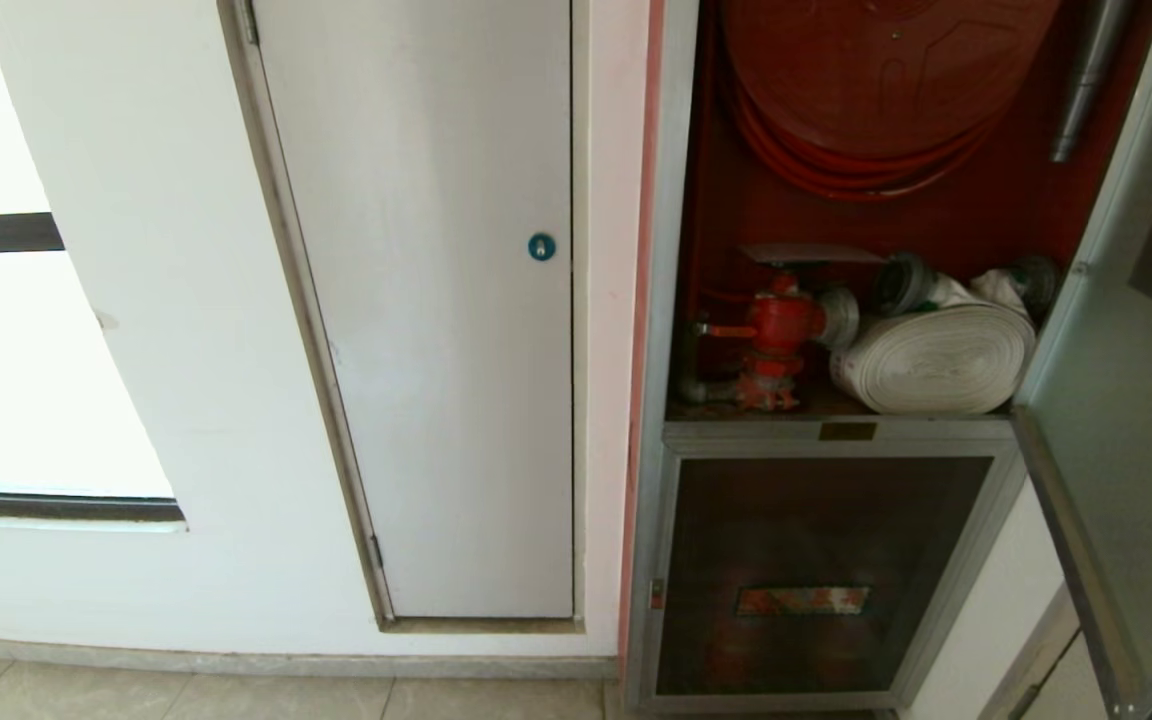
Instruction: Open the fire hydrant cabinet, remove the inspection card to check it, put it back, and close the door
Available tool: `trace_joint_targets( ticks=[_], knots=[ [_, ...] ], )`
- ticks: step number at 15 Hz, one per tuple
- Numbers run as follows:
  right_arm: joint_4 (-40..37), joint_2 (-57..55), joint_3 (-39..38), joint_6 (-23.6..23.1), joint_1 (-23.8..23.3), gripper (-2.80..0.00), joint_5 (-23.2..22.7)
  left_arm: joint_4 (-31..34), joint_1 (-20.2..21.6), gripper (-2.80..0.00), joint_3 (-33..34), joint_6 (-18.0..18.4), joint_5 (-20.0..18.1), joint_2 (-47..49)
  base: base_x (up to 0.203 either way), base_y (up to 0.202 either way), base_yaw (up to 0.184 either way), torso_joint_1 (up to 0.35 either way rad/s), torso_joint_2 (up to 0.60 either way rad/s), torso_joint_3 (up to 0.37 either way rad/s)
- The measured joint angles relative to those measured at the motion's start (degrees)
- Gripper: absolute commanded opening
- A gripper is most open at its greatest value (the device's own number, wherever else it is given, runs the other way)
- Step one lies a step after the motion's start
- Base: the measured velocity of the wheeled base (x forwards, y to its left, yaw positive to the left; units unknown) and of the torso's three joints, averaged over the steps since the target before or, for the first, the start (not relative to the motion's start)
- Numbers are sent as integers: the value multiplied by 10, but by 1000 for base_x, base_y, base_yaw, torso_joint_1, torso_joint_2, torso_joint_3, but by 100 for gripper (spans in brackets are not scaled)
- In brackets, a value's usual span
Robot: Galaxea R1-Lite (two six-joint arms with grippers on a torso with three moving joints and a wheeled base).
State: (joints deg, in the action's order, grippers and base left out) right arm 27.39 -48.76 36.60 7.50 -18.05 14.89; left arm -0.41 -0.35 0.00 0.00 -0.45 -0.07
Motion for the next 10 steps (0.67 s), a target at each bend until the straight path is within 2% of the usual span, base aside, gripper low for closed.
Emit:
trace_joint_targets(
  ticks=[3,7,10],
  knots=[
    [0,-38,12,9,0,-280,-58,0,0,-280,0,0,0,0,0,0,0,0,0,0],
    [0,-74,19,10,0,-280,-167,0,0,-280,0,0,0,0,0,0,0,0,0,0],
    [0,-109,41,10,2,-280,-218,0,0,-280,0,0,0,0,0,0,0,0,0,0]
  ],
)
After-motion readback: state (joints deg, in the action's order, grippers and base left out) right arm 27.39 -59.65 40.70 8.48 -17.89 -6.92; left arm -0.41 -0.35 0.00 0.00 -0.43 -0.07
